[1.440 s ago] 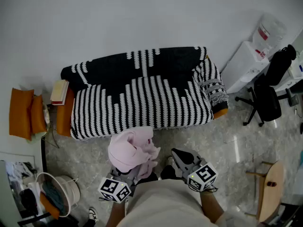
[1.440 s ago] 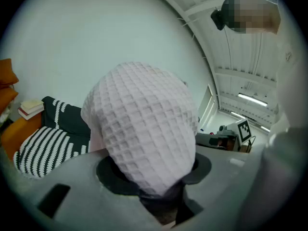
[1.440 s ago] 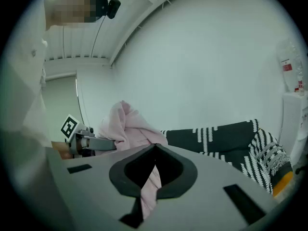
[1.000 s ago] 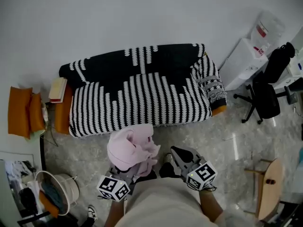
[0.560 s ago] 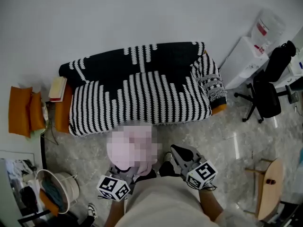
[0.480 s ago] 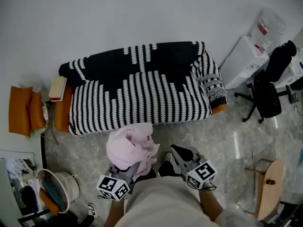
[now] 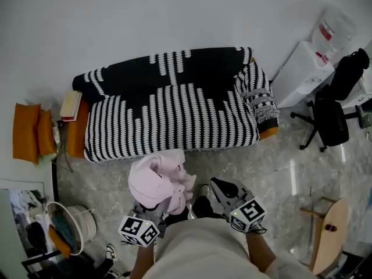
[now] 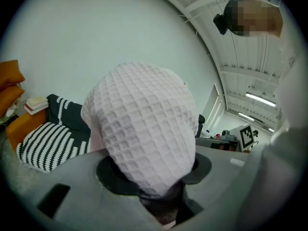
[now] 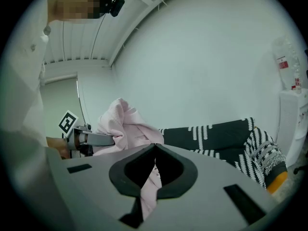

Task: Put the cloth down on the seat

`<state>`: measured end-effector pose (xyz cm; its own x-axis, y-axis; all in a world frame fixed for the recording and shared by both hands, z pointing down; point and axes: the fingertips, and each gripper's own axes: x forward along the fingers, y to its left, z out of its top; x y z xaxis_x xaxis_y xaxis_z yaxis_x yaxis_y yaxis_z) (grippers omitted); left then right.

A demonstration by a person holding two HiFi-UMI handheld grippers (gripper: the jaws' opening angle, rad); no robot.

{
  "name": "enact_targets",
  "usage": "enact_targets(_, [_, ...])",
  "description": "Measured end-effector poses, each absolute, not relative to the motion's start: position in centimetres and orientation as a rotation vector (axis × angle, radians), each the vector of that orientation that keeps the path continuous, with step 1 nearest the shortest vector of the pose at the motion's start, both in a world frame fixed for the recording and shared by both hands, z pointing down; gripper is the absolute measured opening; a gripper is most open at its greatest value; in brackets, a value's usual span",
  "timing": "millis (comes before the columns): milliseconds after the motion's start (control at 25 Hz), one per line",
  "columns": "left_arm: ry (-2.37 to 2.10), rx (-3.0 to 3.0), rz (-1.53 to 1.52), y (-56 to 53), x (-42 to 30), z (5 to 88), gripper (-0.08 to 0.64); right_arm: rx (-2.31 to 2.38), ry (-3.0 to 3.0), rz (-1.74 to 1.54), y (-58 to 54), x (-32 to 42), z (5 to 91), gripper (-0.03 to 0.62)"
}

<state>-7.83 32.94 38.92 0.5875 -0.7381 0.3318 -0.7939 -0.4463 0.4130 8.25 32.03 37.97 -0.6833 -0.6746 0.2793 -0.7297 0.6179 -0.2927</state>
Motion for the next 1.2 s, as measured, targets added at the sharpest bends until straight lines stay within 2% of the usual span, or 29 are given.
enact_targets(440, [-1.272,2.234,0.138,33.7,-5.2,39.2,0.201,1.111,-2.725,0.588,32.0,10.3,38.5,0.008])
enact_targets(1200, [-1.214,2.269,0.113,27.0,-7.5,39.4,0.202,1.174,-2.689,0.545,26.8,8.2,37.8,0.008])
